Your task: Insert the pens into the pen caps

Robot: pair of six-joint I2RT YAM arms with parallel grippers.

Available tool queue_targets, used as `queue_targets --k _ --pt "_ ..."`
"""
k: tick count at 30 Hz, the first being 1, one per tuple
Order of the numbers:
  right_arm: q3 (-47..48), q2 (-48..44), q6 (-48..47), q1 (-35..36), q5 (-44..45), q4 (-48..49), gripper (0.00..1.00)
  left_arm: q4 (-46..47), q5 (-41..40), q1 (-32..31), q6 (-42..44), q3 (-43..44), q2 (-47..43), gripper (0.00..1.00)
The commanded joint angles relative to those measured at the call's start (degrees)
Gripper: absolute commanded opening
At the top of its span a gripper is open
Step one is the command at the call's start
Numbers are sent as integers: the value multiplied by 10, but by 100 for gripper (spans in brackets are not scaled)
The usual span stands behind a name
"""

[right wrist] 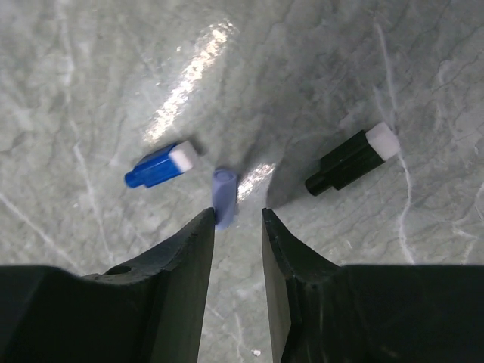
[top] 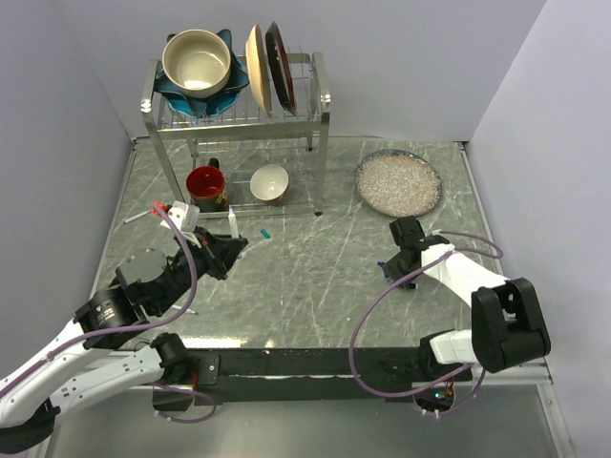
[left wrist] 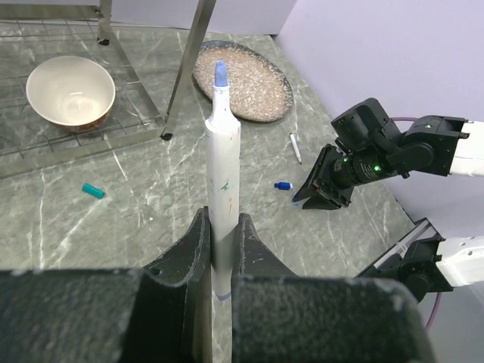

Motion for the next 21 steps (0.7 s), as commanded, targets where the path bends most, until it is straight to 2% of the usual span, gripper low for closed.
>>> queue_targets --k 1,21 --pt "17 22 19 -4 35 1 38 1 -15 0 8 -2 -4 1" --pt "37 96 -16 -14 66 5 31 5 -15 -1 9 -4 -3 1"
